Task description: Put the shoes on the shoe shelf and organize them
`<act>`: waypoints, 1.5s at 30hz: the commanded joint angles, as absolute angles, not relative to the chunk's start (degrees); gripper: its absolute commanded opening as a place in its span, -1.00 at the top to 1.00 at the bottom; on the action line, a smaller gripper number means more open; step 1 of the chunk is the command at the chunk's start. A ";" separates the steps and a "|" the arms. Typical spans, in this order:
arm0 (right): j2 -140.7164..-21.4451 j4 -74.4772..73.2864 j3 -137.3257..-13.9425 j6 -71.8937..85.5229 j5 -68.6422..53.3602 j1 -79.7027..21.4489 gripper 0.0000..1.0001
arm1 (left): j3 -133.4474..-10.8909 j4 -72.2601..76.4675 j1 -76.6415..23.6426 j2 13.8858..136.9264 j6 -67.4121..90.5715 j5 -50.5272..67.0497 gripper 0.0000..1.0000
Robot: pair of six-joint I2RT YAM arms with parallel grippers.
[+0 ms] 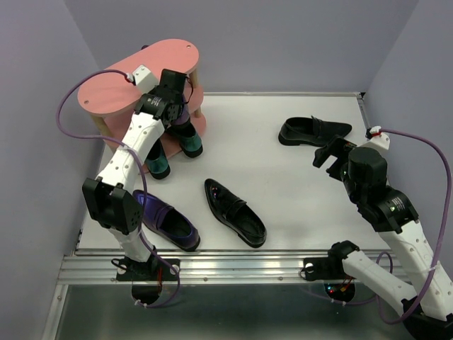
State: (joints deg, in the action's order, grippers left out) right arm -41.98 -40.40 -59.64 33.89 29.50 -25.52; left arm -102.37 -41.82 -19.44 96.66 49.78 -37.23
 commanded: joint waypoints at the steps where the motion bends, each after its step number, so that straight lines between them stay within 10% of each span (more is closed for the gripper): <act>1: -41.57 -39.73 -61.26 33.75 29.88 -25.14 -1.00 | -105.20 -34.28 -17.58 98.79 53.35 -39.03 1.00; 8: -41.40 -39.81 -61.26 33.66 29.97 -25.14 -1.00 | -106.79 -35.60 -17.49 100.55 53.70 -38.06 0.90; 14: -41.40 -39.81 -61.43 33.66 29.88 -25.14 -1.00 | -106.70 -35.33 -17.49 100.28 53.09 -37.09 0.25; 45: -42.01 -38.23 -60.65 34.36 26.81 -25.14 -1.00 | -92.46 -27.95 -18.45 87.89 46.06 -24.61 -0.29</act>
